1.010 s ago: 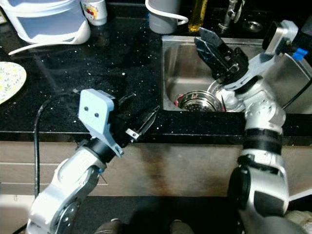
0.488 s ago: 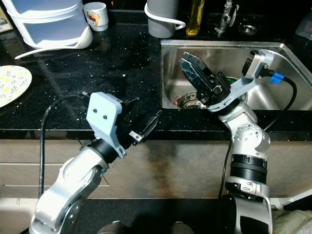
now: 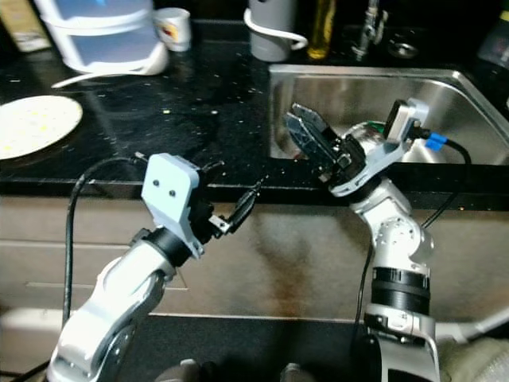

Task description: Kitchen organization

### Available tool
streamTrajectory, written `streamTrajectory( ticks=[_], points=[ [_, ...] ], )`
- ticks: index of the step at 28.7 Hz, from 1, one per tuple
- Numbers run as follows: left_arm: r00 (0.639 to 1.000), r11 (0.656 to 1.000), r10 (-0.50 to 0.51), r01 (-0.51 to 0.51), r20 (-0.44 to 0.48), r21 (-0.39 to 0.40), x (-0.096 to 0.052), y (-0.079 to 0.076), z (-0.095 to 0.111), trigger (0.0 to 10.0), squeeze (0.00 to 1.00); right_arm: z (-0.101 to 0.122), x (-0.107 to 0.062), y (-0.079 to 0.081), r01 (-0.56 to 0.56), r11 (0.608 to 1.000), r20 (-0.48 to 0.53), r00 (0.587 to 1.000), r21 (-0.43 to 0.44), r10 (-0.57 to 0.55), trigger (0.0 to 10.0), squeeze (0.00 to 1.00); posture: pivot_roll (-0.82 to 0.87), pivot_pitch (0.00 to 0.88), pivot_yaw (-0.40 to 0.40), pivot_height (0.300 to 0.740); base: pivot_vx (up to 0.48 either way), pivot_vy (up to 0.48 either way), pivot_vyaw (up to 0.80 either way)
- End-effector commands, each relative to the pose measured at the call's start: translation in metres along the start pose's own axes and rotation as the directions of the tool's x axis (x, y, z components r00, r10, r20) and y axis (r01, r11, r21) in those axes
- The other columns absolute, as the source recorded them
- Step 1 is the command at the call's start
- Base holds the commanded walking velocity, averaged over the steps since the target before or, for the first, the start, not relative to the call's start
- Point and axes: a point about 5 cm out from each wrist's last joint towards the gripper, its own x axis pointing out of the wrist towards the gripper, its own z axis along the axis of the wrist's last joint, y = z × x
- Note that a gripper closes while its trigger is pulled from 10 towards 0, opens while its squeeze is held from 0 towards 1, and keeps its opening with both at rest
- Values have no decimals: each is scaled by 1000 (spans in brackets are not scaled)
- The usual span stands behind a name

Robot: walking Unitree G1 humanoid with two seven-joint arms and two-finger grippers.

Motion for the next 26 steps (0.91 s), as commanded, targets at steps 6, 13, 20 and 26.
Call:
streamTrajectory(
  ticks=[6,13,20,26],
  points=[
    [992,998,67,-67,-105,10,-9,16,-33,10000,0,-29,-31,-34,323,931,-198,914,-172,-354,10000,0,48,45,-35,740,-289,0,0],
    [945,981,195,-183,-263,69,-31,38,-80,10000,0,-60,-71,-55,558,766,-307,704,-320,-641,10000,0,36,50,-29,740,-148,0,0],
    [861,932,362,-347,-357,107,-61,70,-115,10000,0,-87,-139,-64,735,498,-309,393,-460,-866,10000,0,35,60,-25,740,0,0,0],
    [798,903,426,-407,-426,141,-86,80,-140,10000,0,-104,-164,-57,757,397,-299,275,-519,-914,10000,0,20,70,-17,740,0,0,0]
  ],
)
